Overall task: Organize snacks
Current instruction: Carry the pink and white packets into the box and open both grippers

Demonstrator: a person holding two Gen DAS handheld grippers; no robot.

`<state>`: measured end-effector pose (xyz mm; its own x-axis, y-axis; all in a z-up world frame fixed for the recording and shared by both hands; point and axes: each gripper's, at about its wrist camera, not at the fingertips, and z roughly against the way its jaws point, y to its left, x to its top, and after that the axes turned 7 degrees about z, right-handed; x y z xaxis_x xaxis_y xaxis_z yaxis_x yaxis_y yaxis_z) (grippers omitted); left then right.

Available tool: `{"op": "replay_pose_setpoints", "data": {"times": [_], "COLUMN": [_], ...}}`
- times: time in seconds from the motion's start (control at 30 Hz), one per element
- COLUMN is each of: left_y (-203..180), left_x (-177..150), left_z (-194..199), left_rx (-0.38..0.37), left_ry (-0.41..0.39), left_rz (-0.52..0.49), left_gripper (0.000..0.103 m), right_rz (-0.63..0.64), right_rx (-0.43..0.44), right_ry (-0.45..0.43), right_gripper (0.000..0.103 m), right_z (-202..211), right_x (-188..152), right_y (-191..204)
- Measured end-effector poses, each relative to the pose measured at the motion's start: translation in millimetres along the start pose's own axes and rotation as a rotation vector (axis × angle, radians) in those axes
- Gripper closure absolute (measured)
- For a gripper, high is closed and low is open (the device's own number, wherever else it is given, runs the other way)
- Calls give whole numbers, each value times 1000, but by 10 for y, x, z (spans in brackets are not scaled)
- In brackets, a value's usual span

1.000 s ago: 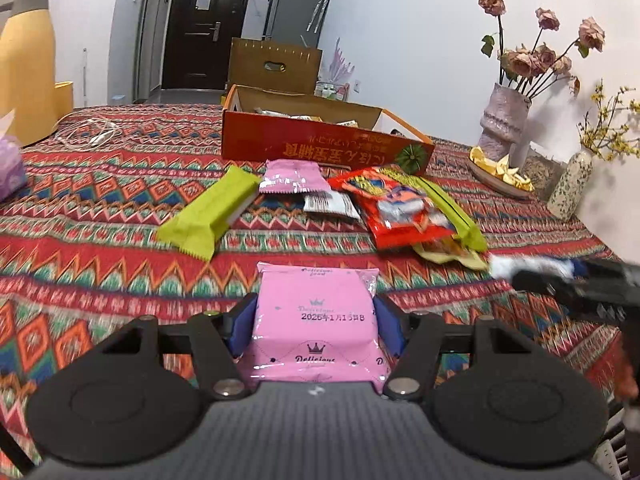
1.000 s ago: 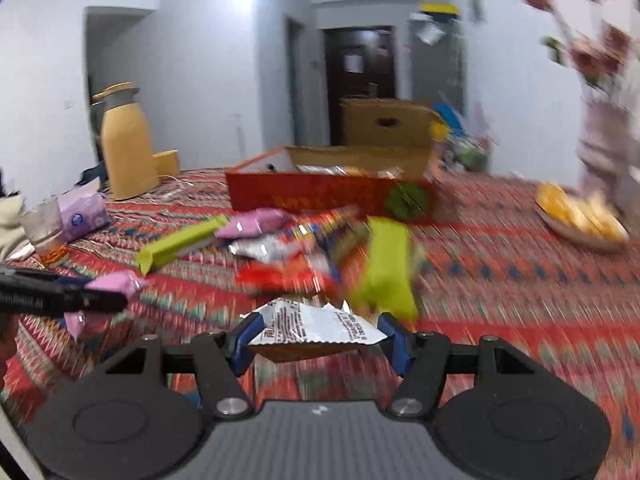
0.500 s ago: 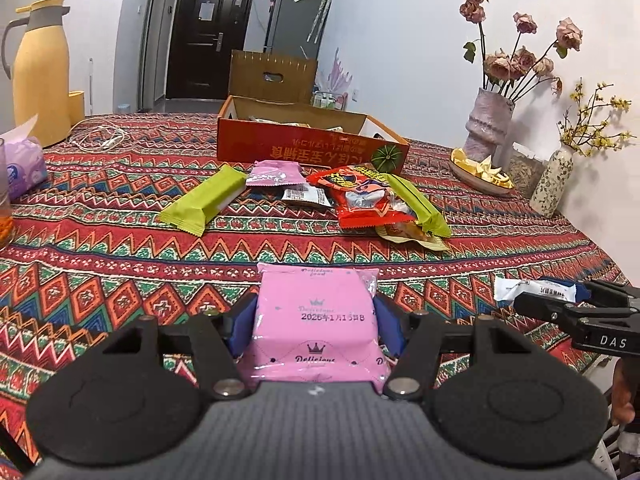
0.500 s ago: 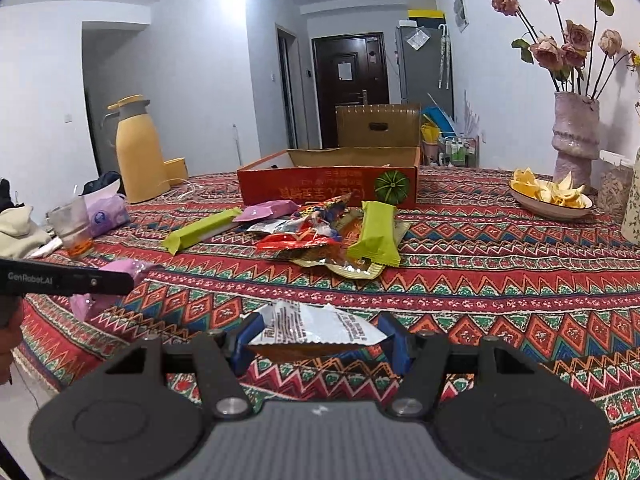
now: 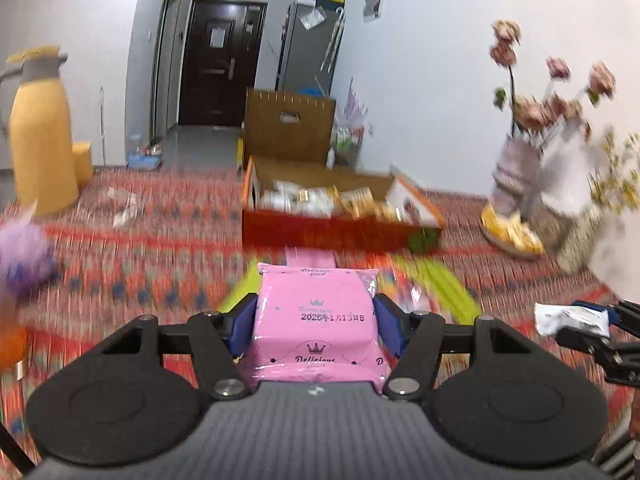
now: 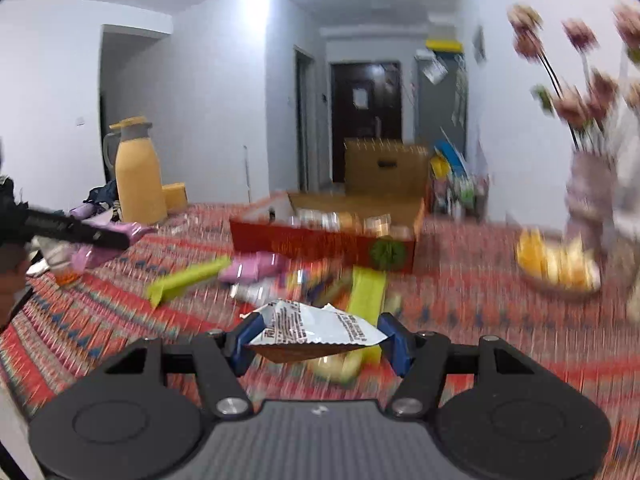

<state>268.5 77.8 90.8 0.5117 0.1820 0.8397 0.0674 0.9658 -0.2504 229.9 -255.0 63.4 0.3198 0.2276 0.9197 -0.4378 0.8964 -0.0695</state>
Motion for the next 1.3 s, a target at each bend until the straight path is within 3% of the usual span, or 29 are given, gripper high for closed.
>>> {"op": "replay_pose_setpoints", "data": {"times": [0.23,0.4,0.6,0.77,0.87,0.93,0.97,1.1,1.3], "left_y": [47,75,178,295,343,345,350,351,398], "left_x": [1006,1418,1553,1403,1347,1351,1359,1429,1523], "left_z": [-965,-1810,-2708,-3263,-3397,-3409,-3386,-3269,-3016], "left_rx": [-6,-7,19,71,70,45,34,17,15], "left_ry": [2,82,143,189,179,177,164,129,112], "left_rz": [-15,4,5,19,15,-4,-5,-2,-2], "left_gripper": [40,40,40,38,28,25,22,20,20], "right_rz": [78,29,-51,-67,-107,-126,-124,-101,-127], "right_rx": [44,105,162,206,288,335,333,308,237], "right_ry": [-23,12,150,246,295,333,352,332,266], "right_gripper": [41,41,41,41,37,23,18,18,18], "right_z": [-930,-1827,-3024,-3679,-3917,-4035,-4068,-4031,-3725], "right_x": [775,1201,1359,1249,1154,1079,1064,1086,1279], "right_y": [-275,-451,-509,-397,-343,-288,-268,-242,-521]}}
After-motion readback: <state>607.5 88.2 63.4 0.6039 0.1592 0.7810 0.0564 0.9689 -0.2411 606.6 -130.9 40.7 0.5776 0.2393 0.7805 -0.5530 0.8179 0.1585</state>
